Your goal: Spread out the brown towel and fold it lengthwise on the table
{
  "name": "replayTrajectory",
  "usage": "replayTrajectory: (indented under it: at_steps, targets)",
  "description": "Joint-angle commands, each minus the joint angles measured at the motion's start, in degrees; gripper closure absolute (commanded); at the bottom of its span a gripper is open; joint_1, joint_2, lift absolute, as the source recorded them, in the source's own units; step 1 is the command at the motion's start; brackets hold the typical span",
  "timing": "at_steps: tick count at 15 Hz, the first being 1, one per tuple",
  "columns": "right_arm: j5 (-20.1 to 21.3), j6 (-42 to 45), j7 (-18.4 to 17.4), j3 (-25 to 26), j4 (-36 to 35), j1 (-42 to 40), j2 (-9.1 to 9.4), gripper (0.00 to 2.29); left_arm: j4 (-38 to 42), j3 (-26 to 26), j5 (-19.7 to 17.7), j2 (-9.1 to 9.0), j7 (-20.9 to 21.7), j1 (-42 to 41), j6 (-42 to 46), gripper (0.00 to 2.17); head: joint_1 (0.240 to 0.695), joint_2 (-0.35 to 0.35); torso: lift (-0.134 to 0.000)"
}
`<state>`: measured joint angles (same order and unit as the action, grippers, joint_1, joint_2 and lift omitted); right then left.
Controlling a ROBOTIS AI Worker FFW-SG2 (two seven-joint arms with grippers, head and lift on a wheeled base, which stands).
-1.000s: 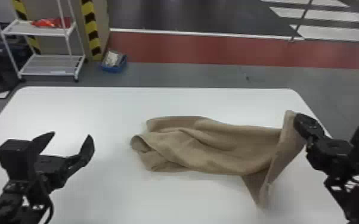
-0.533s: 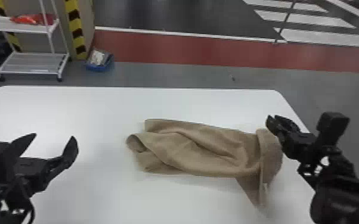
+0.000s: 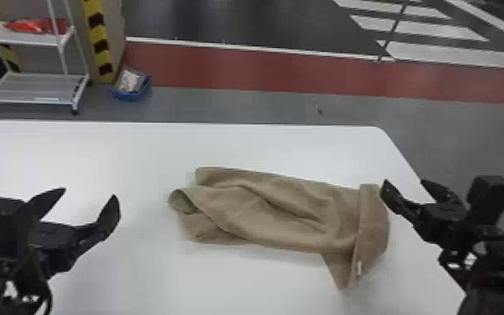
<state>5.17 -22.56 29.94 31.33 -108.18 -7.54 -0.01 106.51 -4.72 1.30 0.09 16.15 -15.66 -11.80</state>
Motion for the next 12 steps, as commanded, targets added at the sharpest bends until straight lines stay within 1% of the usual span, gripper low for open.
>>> replayTrajectory:
  at_steps: [1,2,3,4,5,6,8,12]
  targets:
    - [0.02,0.28,0.11,2.95,-0.36,-1.60,0.06,0.08,0.02,2.87,-0.42,-0.24,2.48,0.63,-3.63,0.10,0.695,-0.230,-0.124]
    - [0.28,0.28,0.20,4.35,-0.28,-2.04,0.06,0.08,-0.07,4.45,-0.33,-0.24,3.88,0.89,-5.03,0.12,0.695,-0.251,-0.124]
    - [0.28,0.28,0.20,5.93,-0.19,-2.48,0.06,0.08,-0.07,6.04,-0.33,-0.24,4.68,1.07,-5.74,0.14,0.695,-0.304,-0.124]
    - [0.28,0.28,0.20,6.99,-0.36,-3.01,-0.08,0.08,-0.07,7.09,-0.33,-0.24,5.20,1.25,-7.14,0.15,0.695,-0.337,-0.124]
    - [0.28,0.28,0.29,7.87,-0.80,-3.62,-0.17,0.08,0.02,7.97,-0.59,-0.24,6.61,1.42,-9.95,0.17,0.695,-0.350,-0.124]
    - [0.28,0.45,0.47,8.75,-0.89,-3.97,-0.17,0.08,0.19,8.85,-0.59,-0.24,7.66,1.42,-11.54,0.21,0.695,-0.350,-0.124]
    - [-0.07,0.45,0.82,9.89,-0.54,-3.97,-0.17,0.08,0.10,10.78,-0.42,-0.24,8.28,1.07,-13.47,0.21,0.695,-0.350,-0.124]
    - [-0.42,0.28,0.82,9.54,-0.19,-3.80,-0.08,0.08,0.10,14.74,1.96,-0.24,9.42,0.37,-14.88,0.21,0.695,-0.350,-0.124]
